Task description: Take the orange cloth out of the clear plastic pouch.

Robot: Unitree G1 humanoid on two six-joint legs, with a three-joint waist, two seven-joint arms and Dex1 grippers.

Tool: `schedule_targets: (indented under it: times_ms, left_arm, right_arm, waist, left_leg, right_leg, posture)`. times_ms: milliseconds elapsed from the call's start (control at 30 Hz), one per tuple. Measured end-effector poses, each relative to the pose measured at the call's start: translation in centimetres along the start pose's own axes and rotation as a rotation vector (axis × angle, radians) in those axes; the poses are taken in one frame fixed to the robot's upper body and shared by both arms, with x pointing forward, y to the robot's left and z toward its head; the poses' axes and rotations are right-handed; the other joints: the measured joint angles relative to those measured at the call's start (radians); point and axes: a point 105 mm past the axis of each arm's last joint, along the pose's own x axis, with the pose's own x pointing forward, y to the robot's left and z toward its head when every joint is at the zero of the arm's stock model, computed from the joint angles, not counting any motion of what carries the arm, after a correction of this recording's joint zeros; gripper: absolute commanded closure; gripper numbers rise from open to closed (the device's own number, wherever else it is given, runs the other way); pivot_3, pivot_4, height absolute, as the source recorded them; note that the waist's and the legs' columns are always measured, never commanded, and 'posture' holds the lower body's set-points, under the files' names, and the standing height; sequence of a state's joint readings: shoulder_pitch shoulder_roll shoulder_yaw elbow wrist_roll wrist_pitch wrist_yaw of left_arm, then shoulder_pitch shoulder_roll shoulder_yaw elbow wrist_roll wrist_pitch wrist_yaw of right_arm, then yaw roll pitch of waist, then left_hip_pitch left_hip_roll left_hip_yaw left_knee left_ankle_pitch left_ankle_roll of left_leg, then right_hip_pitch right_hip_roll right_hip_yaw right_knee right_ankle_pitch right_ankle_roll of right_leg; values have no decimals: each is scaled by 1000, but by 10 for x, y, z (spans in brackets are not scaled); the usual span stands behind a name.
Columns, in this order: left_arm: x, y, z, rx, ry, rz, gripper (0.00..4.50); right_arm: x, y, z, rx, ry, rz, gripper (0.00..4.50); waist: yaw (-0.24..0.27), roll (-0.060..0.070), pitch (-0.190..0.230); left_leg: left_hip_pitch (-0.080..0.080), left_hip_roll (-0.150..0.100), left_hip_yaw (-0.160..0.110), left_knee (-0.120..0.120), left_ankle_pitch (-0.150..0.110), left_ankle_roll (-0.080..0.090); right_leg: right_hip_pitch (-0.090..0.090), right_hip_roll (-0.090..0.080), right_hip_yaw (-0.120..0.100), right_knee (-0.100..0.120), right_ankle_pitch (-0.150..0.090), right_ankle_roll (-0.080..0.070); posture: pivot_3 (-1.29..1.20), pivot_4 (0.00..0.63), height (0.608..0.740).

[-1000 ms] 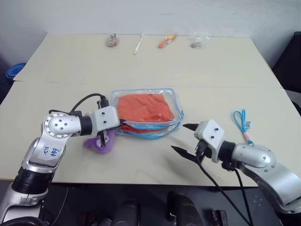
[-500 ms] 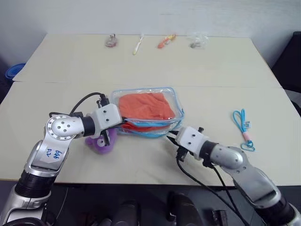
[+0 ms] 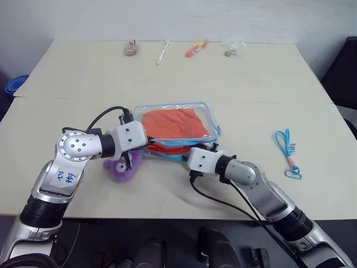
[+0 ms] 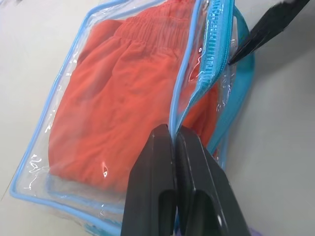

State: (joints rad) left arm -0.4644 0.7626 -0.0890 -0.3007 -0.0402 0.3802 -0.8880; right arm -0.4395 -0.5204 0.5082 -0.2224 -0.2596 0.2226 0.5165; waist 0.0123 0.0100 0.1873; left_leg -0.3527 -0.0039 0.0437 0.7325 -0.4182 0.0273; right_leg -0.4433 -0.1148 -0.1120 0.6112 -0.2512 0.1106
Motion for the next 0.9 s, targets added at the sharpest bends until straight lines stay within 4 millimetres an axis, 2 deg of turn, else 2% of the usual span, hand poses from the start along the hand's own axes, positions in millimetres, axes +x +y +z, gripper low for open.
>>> schedule_targets:
  times_ms: [233,333,400,900]
  left_arm:
    - [0,0,0,-1,1,0,4500]
    - [0,0,0,-1,1,0,4500]
    - [0,-1,0,-2,1,-1,4500]
    - [0,-2,0,-9,-1,-1,4500]
  right_arm:
    - [5,2,3,-82,-23,12,2515]
    - [8,1,4,-91,-32,11,1897]
    - [9,-1,5,-120,-34,0,1274]
    - [27,-12,7,-231,-45,-9,1274]
  waist:
    - [-12,0,0]
    - [-17,0,0]
    - [-17,0,0]
    - [-19,0,0]
  left_leg:
    - [0,0,-2,0,0,0]
    - [0,0,-2,0,0,0]
    - [0,1,-2,0,0,0]
    - [0,1,-2,0,0,-1]
  right_leg:
    - [0,0,0,0,0,0]
    - [0,0,0,0,0,0]
    - [0,0,0,0,0,0]
    - [0,0,0,0,0,0]
  posture:
    - [0,150,740]
    - [0,150,740]
    - [0,150,740]
    - [0,150,740]
